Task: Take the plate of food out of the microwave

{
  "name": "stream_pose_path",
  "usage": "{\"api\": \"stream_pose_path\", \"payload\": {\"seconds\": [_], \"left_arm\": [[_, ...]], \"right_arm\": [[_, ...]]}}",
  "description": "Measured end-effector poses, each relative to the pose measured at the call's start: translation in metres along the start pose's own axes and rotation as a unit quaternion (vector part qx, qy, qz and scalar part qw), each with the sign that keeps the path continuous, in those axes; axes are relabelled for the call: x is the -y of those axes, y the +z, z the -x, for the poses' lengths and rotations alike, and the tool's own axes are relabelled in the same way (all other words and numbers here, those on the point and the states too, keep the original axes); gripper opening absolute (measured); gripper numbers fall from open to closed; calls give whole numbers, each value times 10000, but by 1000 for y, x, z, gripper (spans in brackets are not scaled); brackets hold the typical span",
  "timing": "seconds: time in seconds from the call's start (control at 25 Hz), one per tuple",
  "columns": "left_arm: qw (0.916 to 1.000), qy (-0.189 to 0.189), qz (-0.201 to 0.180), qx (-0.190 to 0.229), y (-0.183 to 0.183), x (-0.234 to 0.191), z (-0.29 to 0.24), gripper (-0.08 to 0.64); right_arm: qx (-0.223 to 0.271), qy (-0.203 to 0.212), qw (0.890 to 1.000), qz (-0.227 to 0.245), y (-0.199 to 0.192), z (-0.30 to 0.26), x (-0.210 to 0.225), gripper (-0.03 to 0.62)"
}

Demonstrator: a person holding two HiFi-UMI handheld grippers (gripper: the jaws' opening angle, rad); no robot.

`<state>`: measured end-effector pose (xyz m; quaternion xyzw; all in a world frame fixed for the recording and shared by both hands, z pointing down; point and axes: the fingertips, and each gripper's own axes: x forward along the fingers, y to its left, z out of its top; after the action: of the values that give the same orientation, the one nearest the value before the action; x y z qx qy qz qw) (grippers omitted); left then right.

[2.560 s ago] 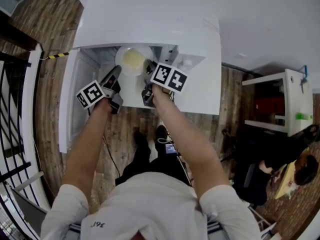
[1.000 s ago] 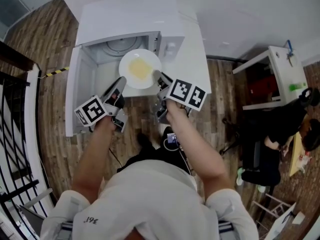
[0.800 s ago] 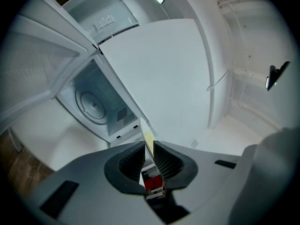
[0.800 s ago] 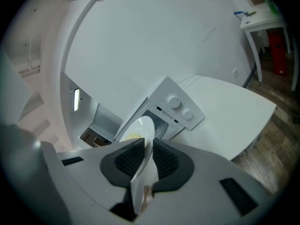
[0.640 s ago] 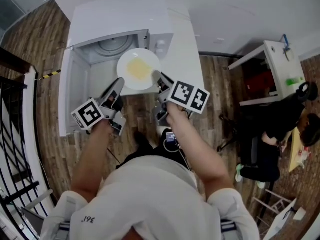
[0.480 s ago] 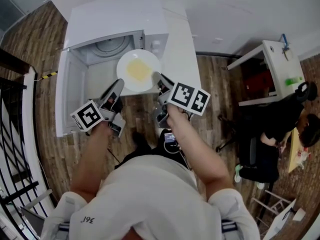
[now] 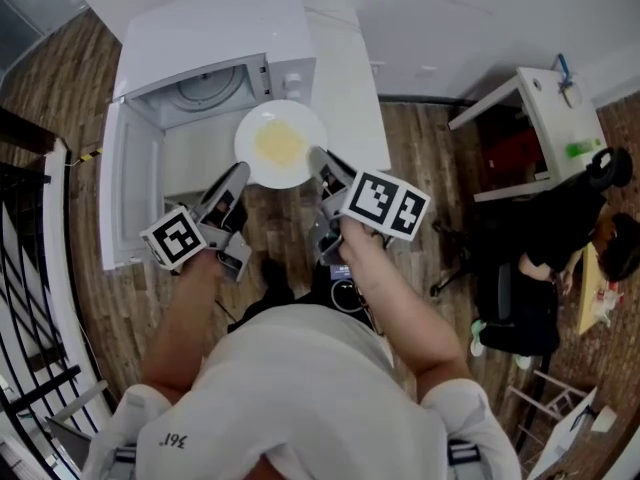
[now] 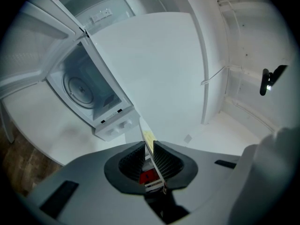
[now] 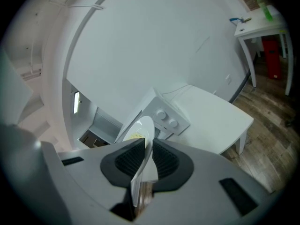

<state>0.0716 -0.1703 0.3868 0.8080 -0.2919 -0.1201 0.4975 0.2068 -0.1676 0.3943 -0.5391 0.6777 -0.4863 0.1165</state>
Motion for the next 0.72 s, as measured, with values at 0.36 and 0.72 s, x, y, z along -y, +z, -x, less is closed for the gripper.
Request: {"api": "stream_pose_path", "payload": {"seconds": [0.36, 0.72], "left_arm": [[9985, -62, -219, -495, -23, 11, -20, 60], [9941, -199, -465, -956, -40, 26, -48, 60]], "right_arm": [[448, -189, 9988, -62, 15, 36, 15, 52], [840, -368, 9957, -156, 34, 67, 32, 49]]}}
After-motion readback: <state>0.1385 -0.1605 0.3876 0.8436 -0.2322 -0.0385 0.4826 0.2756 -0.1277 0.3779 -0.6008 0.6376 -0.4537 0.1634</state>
